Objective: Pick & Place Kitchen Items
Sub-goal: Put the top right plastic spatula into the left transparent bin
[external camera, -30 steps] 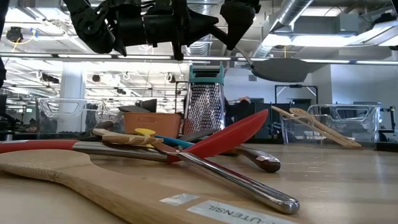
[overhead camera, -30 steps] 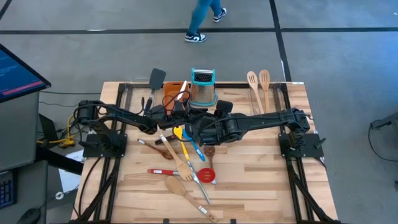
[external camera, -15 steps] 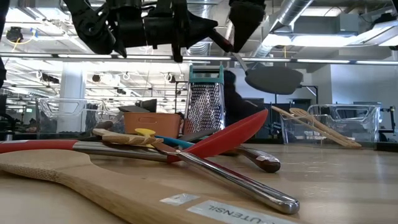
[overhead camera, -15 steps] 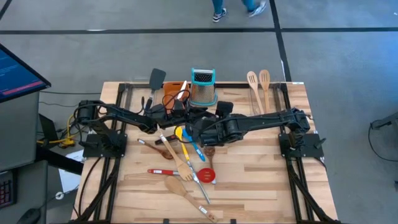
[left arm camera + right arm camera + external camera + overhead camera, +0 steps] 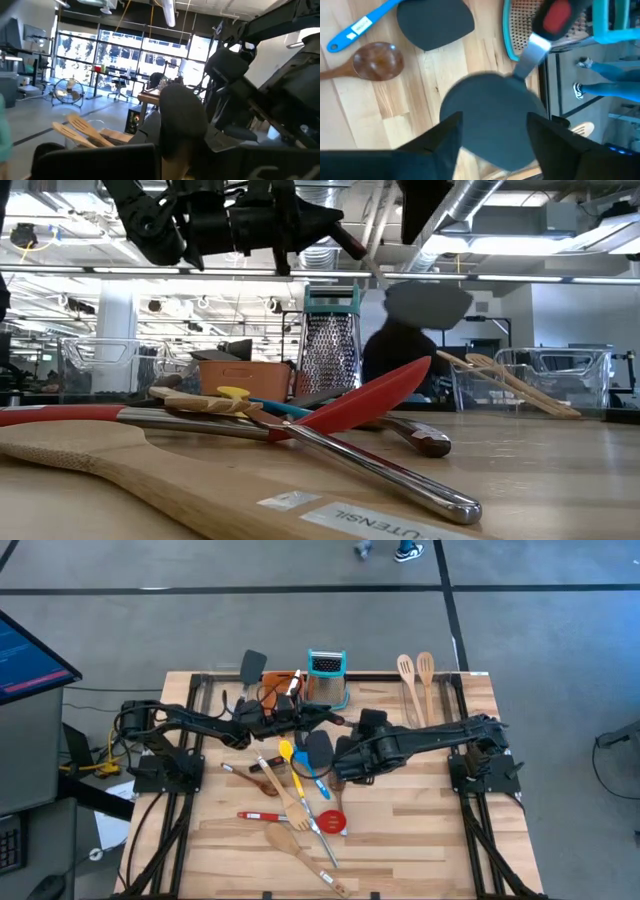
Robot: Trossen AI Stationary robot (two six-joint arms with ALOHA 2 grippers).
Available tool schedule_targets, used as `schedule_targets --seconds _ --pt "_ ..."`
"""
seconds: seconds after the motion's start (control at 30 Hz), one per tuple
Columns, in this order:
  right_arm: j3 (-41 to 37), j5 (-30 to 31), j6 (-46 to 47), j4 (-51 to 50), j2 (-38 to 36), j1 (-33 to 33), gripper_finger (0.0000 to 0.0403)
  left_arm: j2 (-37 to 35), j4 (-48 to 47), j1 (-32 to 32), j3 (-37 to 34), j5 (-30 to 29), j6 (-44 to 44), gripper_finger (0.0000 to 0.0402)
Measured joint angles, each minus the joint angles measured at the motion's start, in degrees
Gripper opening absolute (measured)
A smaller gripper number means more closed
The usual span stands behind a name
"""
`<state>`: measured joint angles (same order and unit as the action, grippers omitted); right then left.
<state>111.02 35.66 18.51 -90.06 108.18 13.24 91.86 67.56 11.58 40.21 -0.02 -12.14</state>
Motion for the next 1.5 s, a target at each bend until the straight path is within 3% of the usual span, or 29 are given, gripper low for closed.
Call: schedule_targets --seconds 0.17,0.3,0.37,0.63,0.93,1.23,1.5 --pt "-2.02 0.14 2.74 0.10 -2.36 0.56 0.0112 -3.10 -1.53 1.25 -0.31 0.40 2.32 0.0023" --pt "-7.55 0.30 6.41 0.16 -6.24 0.56 0.0028 -8.59 -6.35 2.43 -2.38 0.33 4.53 0.0023" --pt "-11.78 1.10 9.10 0.31 -8.68 0.55 0.0008 -12.10 -8.40 3.12 -3.99 -0.12 5.78 0.0023" --pt "-30.75 8.44 24.35 6.45 -19.11 0.86 0.0040 -31.88 -24.54 6.37 -10.71 -4.76 10.15 0.0023" --pt "-46.75 11.03 26.07 24.63 -24.26 0.49 0.0037 -51.96 -45.07 6.75 -11.06 -25.28 19.40 0.0023" --pt "-52.80 12.96 25.97 32.52 -24.21 -2.14 0.0031 -58.11 -49.43 6.73 -11.06 -44.24 29.17 0.0022" --pt "-54.16 13.96 25.98 34.15 -24.19 -4.18 0.0029 -61.59 -49.43 6.19 -11.04 -53.53 35.75 0.0022"
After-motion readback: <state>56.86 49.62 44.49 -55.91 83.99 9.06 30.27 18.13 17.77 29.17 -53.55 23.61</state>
